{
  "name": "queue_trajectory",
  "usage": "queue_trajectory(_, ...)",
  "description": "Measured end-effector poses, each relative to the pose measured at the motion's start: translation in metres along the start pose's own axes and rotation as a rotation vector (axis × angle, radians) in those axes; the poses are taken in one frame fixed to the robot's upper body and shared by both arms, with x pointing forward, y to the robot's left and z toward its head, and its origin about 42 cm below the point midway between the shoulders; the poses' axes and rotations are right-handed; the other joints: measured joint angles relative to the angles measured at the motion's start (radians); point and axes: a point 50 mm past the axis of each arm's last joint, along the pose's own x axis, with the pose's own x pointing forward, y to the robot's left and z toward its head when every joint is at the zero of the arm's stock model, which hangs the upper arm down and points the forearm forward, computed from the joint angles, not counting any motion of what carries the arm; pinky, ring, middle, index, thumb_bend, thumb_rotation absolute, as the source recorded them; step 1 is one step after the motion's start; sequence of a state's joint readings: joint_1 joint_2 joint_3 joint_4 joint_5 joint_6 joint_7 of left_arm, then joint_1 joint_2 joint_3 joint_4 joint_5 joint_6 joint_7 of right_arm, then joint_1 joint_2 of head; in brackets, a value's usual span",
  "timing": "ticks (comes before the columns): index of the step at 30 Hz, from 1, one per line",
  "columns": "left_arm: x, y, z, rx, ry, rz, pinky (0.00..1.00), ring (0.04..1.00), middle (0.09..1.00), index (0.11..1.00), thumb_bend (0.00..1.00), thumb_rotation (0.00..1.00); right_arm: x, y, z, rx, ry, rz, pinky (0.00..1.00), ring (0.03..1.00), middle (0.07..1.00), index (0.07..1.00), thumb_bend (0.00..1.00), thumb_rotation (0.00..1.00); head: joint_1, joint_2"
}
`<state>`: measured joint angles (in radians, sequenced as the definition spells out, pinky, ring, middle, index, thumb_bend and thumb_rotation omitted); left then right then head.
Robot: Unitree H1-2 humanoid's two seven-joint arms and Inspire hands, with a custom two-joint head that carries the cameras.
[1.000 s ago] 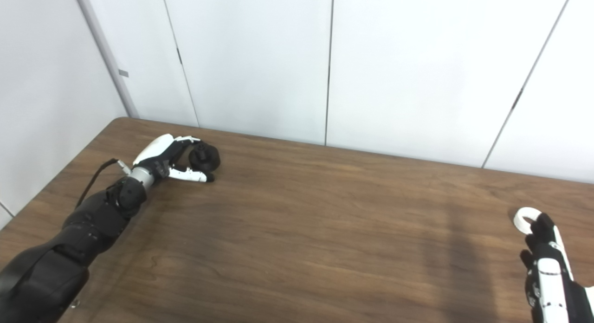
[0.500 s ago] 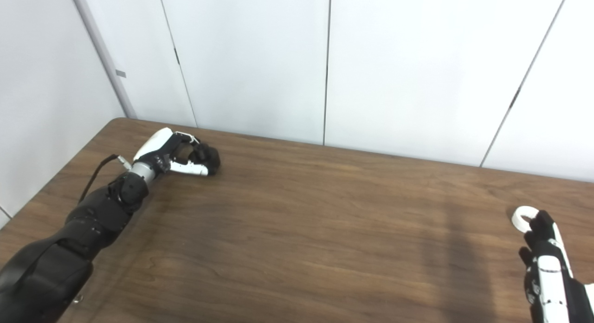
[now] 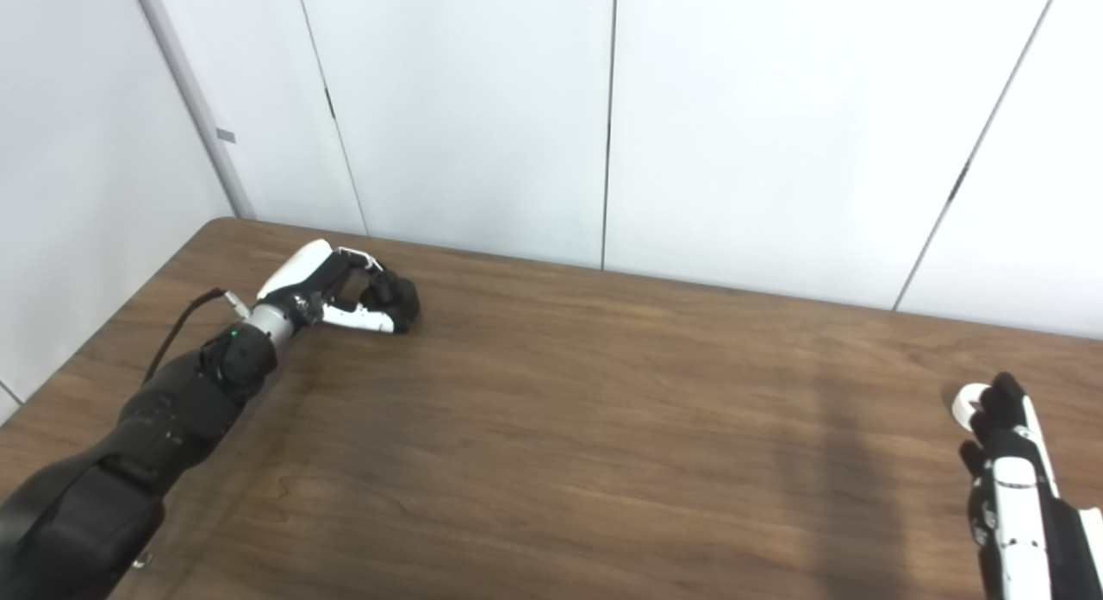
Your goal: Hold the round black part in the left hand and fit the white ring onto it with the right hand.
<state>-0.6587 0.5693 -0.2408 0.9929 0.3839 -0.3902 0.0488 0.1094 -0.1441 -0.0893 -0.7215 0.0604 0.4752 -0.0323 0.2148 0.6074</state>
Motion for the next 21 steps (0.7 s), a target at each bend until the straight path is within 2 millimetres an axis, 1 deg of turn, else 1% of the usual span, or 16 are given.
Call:
queue_trajectory(5, -0.008, -0.013, 0.015, -0.011, -0.082, -0.044, 1.0, 0.977, 0.844, 0.483, 0.52, 0.05, 0.002, 0.005, 0.001, 0.0, -0.006, 0.011, 1.0, 1.0, 1.0, 1.0, 0.0, 1.0, -0.018, 0.002)
queue_trajectory(6, -0.009, -0.016, 0.019, -0.013, -0.099, -0.05, 1.0, 0.981, 0.847, 0.483, 0.52, 0.05, 0.003, 0.005, 0.0, 0.0, -0.005, 0.013, 1.0, 1.0, 1.0, 1.0, 0.0, 1.0, -0.032, 0.002)
queue_trajectory(10, -0.017, -0.027, 0.039, -0.01, -0.19, -0.062, 1.0, 0.998, 0.856, 0.482, 0.52, 0.05, 0.007, 0.006, -0.003, -0.002, 0.004, 0.019, 1.0, 1.0, 1.0, 1.0, 0.01, 1.0, -0.046, 0.002)
queue_trajectory(14, -0.028, -0.038, 0.058, -0.004, -0.272, -0.077, 1.0, 1.0, 0.863, 0.482, 0.52, 0.05, 0.009, 0.005, -0.004, -0.018, 0.008, 0.024, 1.0, 1.0, 1.0, 1.0, 0.04, 1.0, -0.058, 0.002)
queue_trajectory(17, -0.037, -0.05, 0.071, -0.014, -0.313, -0.095, 1.0, 1.0, 0.876, 0.482, 0.52, 0.05, 0.01, 0.004, -0.006, -0.029, 0.015, 0.027, 1.0, 1.0, 1.0, 1.0, 0.07, 1.0, -0.075, 0.005)
queue_trajectory(21, -0.05, -0.059, 0.093, 0.004, -0.383, -0.134, 1.0, 1.0, 0.906, 0.482, 0.52, 0.05, 0.013, 0.003, -0.015, -0.018, 0.042, 0.042, 1.0, 1.0, 1.0, 1.0, 0.11, 1.0, -0.083, 0.006)
